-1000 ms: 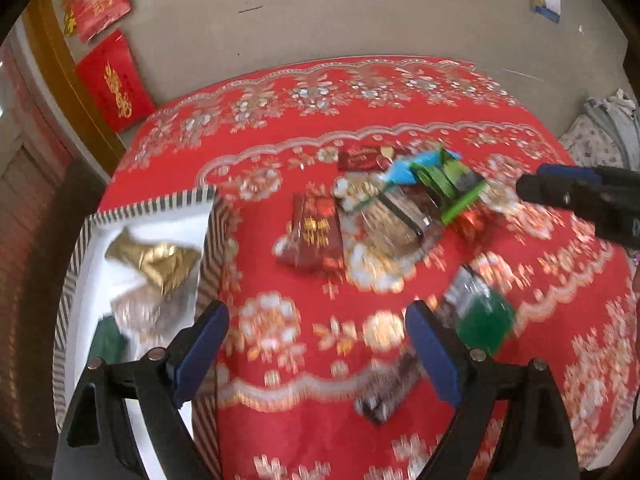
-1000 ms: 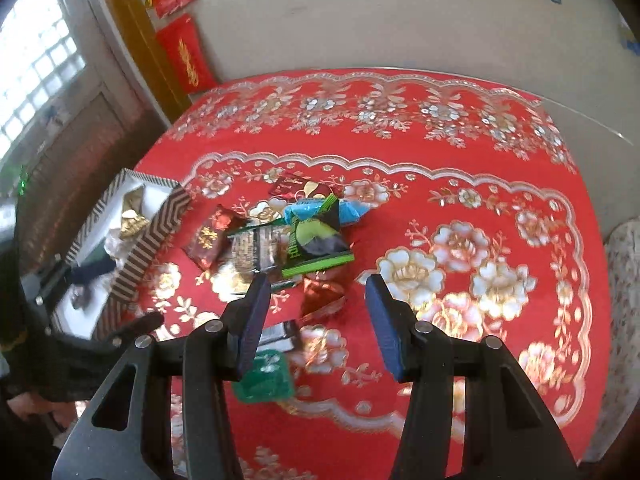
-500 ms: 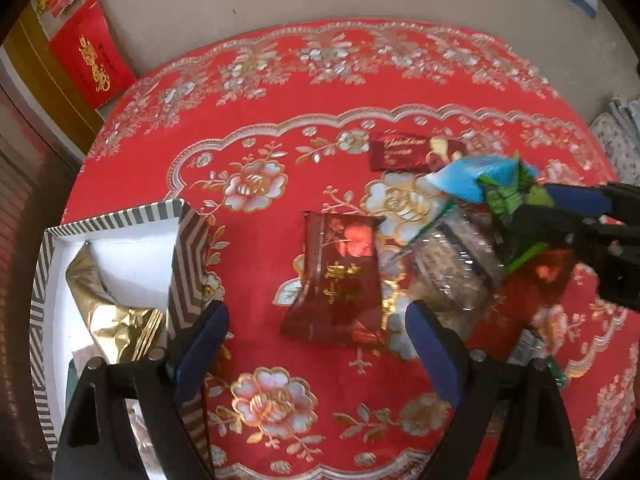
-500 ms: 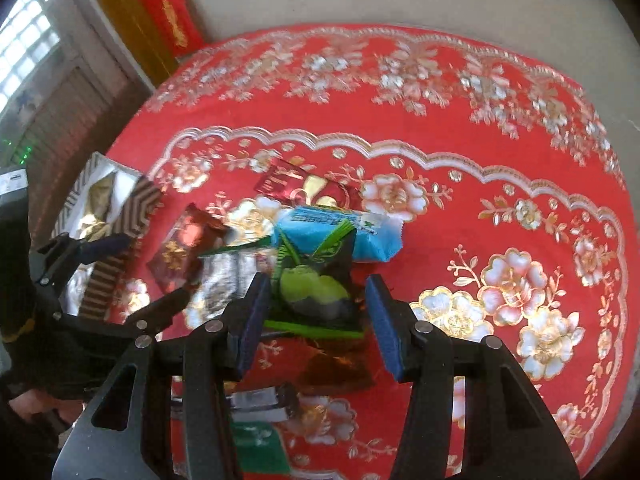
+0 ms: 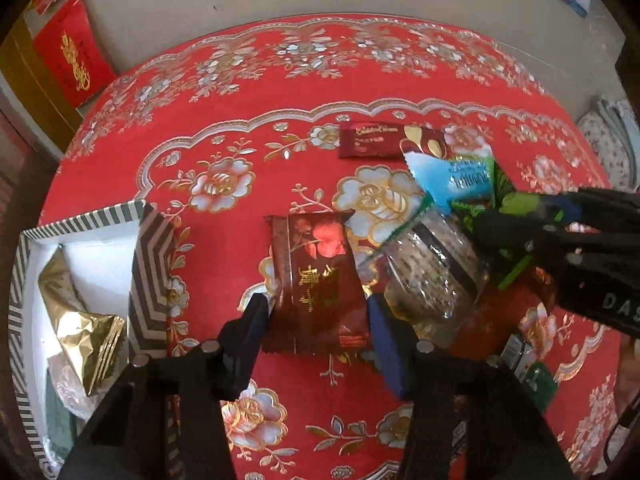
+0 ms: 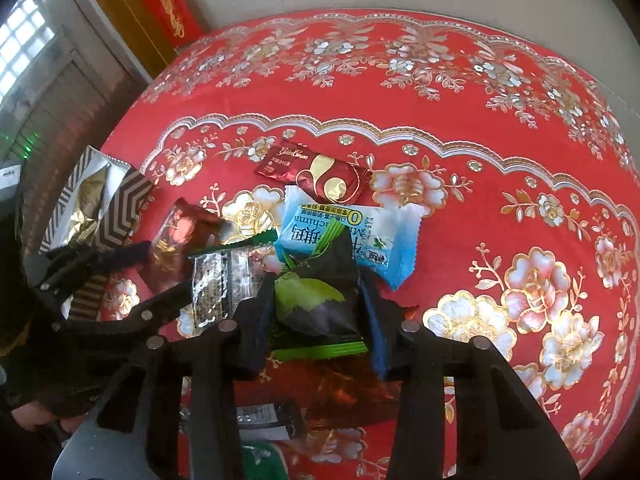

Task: Organize snacks
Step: 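Grasp the green-and-black snack bag with the right tool while the left tool grasps the red packet, then lift both held packets and carry them over the striped tray, then lower both packets into the tray and open both tools, then move both open tools back toward the remaining snacks, then grasp the dark brown chocolate bar with the left tool while the right tool grasps the red foil candy, then lift the chocolate bar and red candy and carry them over the tray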

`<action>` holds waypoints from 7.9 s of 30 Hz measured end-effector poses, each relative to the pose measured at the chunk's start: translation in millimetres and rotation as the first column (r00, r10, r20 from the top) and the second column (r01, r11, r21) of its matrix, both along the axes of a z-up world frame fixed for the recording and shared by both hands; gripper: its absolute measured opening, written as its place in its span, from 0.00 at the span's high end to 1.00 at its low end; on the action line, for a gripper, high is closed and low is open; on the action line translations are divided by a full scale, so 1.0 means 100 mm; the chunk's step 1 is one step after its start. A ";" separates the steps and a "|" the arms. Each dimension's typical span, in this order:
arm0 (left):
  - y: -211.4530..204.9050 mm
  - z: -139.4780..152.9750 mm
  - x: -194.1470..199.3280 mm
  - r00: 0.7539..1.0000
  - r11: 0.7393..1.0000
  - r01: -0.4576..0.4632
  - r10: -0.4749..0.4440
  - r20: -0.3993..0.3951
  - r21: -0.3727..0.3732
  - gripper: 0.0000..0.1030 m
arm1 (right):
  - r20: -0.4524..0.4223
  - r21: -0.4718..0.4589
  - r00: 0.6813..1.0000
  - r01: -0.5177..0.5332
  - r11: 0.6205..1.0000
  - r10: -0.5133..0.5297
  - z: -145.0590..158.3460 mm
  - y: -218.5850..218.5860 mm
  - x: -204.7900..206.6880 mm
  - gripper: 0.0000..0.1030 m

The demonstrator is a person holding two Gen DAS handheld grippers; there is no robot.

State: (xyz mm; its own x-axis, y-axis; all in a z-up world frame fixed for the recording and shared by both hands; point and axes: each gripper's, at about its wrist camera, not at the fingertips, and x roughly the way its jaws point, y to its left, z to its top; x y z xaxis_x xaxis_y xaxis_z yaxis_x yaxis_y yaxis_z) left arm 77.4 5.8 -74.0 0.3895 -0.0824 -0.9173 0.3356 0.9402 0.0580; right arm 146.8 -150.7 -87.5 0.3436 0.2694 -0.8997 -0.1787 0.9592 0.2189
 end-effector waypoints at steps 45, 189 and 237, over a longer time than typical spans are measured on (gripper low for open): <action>0.18 0.53 -1.64 0.990 0.988 -0.139 0.140 0.020 -0.062 0.58 | 0.084 0.095 0.994 -0.082 0.992 0.074 0.38 -0.57 -1.48 0.67; -0.20 0.02 -0.96 0.968 0.967 0.250 -0.251 -0.010 -0.051 0.73 | 0.016 0.012 1.000 0.019 1.000 -0.019 -0.06 -0.26 -0.42 0.65; 0.29 0.75 -1.41 0.997 0.992 -0.010 0.019 0.069 -0.122 0.89 | 0.143 0.041 0.989 -0.053 0.998 0.047 0.60 -0.13 -1.23 0.67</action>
State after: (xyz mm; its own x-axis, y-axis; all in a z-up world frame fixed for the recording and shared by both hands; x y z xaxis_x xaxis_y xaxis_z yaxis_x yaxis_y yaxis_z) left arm -63.3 34.7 0.6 0.4548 -0.1856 -0.8711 0.3207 0.9466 -0.0342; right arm 23.6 -164.2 -27.2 0.4520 0.3277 -0.8297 -0.2583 0.9383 0.2299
